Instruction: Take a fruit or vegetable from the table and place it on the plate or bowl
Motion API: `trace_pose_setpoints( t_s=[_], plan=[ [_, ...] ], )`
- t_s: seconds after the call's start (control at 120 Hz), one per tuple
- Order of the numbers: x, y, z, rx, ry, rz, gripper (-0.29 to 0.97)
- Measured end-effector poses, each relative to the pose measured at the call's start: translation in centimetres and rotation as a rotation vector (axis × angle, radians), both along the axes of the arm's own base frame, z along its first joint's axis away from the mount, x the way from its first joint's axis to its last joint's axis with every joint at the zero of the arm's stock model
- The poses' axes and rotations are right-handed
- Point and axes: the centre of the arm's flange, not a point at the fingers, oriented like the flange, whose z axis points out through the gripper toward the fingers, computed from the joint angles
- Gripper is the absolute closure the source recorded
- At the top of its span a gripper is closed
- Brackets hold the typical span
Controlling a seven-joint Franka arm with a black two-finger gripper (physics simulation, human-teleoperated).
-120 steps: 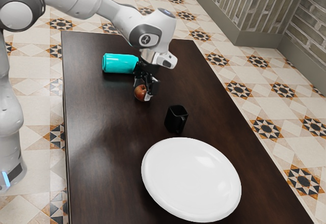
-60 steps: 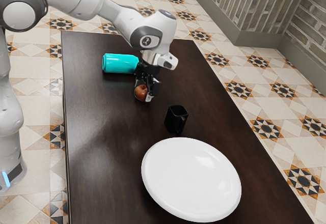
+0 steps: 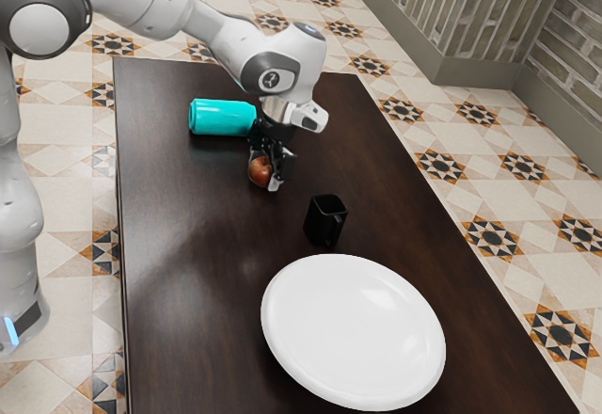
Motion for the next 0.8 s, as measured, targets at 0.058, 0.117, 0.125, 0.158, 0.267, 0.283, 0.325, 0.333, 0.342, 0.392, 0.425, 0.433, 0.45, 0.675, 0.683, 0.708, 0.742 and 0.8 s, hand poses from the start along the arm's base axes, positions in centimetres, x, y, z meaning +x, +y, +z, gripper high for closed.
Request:
trace_pose_setpoints(
  t_s=[0.058, 0.117, 0.125, 0.158, 0.267, 0.283, 0.325, 0.333, 0.342, 0.392, 0.425, 0.433, 0.45, 0.675, 0.683, 0.708, 0.742, 0.8],
  plan=[
    [0.0, 0.0, 0.0, -0.001, 0.000, 0.001, 0.01],
    [0.0, 0.0, 0.0, -0.002, -0.001, 0.003, 0.13],
    [0.0, 0.0, 0.0, -0.002, -0.001, 0.003, 0.15],
    [0.0, 0.0, 0.0, -0.002, -0.001, 0.004, 0.21],
    [0.0, 0.0, 0.1, 0.001, -0.002, 0.006, 0.29],
    [0.0, 0.0, 0.1, 0.002, -0.003, 0.006, 0.30],
    [0.0, -0.1, 0.2, 0.004, -0.004, 0.006, 0.30],
    [0.1, -0.1, 0.2, 0.004, -0.004, 0.006, 0.30],
    [0.1, -0.1, 0.2, 0.004, -0.005, 0.006, 0.30],
    [0.1, -0.3, 0.5, 0.006, -0.009, 0.004, 0.30],
    [0.2, -0.3, 0.8, 0.009, -0.015, 0.002, 0.31],
    [0.3, -0.4, 0.8, 0.010, -0.016, 0.001, 0.31],
    [0.4, -0.4, 1.2, 0.013, -0.023, 0.000, 0.31],
    [3.6, -2.4, 12.8, 0.122, -0.239, -0.080, 0.31],
    [3.7, -2.6, 13.3, 0.126, -0.249, -0.085, 0.31],
    [4.2, -3.4, 14.6, 0.135, -0.274, -0.103, 0.30],
    [4.7, -4.6, 16.1, 0.145, -0.305, -0.127, 0.30],
    [5.9, -6.9, 18.3, 0.152, -0.350, -0.172, 0.30]
  ],
)
